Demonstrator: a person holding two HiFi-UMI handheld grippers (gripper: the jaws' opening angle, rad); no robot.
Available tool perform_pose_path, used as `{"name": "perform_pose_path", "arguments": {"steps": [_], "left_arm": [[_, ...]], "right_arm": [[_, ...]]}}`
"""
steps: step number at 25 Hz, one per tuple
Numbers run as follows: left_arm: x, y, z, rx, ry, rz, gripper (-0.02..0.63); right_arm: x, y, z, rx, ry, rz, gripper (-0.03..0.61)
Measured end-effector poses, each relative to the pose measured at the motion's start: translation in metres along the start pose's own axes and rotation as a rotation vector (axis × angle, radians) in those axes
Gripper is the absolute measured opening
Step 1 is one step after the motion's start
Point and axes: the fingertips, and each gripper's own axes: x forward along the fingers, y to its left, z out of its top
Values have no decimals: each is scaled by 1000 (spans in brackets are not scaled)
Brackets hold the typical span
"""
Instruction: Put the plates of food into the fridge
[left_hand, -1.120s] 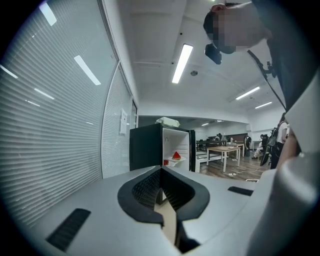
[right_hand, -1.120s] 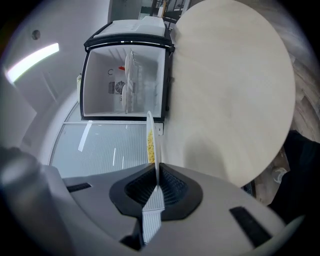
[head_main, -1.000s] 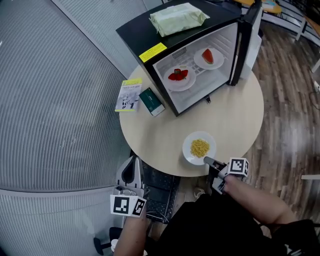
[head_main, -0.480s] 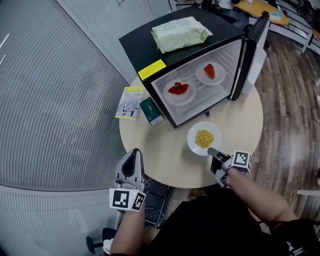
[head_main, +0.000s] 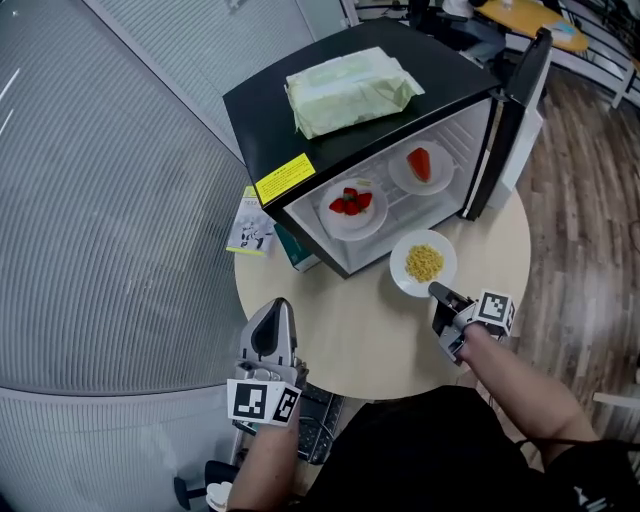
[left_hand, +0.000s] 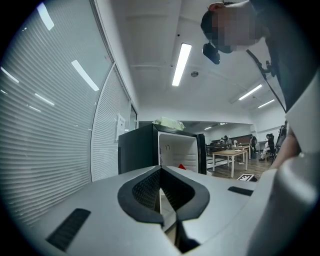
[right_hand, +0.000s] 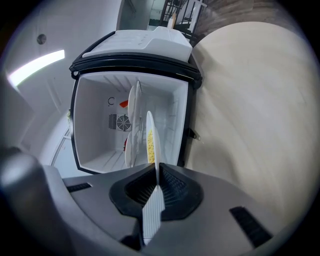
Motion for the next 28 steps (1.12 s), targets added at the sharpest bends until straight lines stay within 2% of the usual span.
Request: {"name": "perform_pose_path", "arguments": {"steps": [6,13,19,28], "left_arm": [[16,10,-2,16,25,52,5],[19,26,-18,12,91,130,5],[36,33,-12,28,101,147,5],[35,51,-59,-26,217,179,5]], "right_arm": [[29,-14,46,28,-17,-39,17],[56,-34,82,55,-18,-72,17],[89,-51,101,81,-14,-119,17],[122,-57,119,71,-26,-180,17]]}}
